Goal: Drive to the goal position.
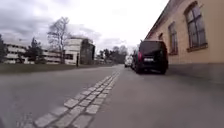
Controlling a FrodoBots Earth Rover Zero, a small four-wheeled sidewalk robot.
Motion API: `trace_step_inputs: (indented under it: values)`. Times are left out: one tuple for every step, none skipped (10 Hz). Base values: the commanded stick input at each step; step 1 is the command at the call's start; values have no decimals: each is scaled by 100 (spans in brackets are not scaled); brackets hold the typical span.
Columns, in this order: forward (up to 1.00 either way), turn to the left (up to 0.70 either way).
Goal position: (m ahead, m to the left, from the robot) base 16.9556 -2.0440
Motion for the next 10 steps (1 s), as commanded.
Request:
trace_step_inputs:
  values:
    - [85, 0]
    - [85, 0]
    - [85, 20]
    - [85, 34]
    - [85, 14]
    - [85, 0]
    - [85, 0]
    - [85, 0]
    - [85, 0]
    - [85, 0]
